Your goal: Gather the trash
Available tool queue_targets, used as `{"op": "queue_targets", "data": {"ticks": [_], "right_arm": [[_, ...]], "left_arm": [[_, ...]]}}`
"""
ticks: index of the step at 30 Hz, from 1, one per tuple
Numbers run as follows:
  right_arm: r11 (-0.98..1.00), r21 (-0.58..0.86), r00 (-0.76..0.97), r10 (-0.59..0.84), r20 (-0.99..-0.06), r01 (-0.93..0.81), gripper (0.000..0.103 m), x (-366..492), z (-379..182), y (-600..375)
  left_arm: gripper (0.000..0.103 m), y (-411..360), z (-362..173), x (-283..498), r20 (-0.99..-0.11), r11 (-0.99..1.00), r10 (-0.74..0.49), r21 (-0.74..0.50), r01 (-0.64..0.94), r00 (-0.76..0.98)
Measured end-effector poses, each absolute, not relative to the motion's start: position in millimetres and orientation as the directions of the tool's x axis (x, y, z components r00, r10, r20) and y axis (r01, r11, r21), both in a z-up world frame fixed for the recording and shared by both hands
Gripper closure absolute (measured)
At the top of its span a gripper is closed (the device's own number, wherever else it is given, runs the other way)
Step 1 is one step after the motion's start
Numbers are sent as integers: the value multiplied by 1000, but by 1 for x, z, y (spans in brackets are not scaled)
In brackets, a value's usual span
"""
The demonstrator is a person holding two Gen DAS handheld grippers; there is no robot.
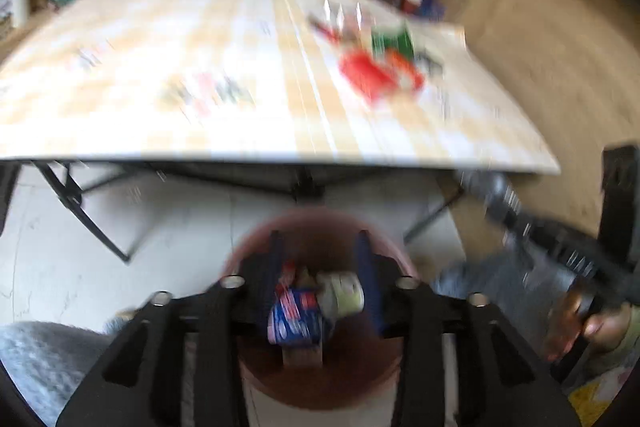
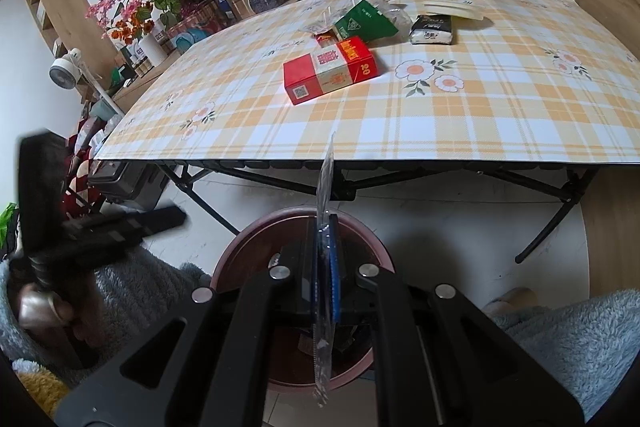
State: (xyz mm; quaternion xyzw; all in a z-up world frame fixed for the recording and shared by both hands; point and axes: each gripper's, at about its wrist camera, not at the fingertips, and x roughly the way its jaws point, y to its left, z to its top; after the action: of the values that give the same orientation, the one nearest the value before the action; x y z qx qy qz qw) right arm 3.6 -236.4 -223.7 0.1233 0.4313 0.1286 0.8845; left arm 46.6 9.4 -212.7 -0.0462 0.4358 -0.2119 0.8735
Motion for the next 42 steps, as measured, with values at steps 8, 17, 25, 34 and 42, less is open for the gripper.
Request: {"op": "queue_targets", "data": {"ticks": [8,17,25,34,42], "right_arm": [[936,316,554,349,-756,-159,94,6,-231,-217],[927,289,495,373,-785,-240,94,8,-240,-188],[924,266,482,372,-793,-276,94,14,-245,-175],[912,273,498,398,-770,-306,39,11,-239,-173],[936,235,561,347,-752,-263,7,9,-226,-186]], "left_arm": [[18,41,-159,29,-571,965,-260,-121,233,778],[6,73,-132,14,-435,990,-128,1,143,891],[6,76,-137,5,-441,991,-123,-2,136,889],[6,61,-145,5,-465,983,-111,76,164,878],[6,84,-148,15,-512,994,-107,-28,108,852]]}}
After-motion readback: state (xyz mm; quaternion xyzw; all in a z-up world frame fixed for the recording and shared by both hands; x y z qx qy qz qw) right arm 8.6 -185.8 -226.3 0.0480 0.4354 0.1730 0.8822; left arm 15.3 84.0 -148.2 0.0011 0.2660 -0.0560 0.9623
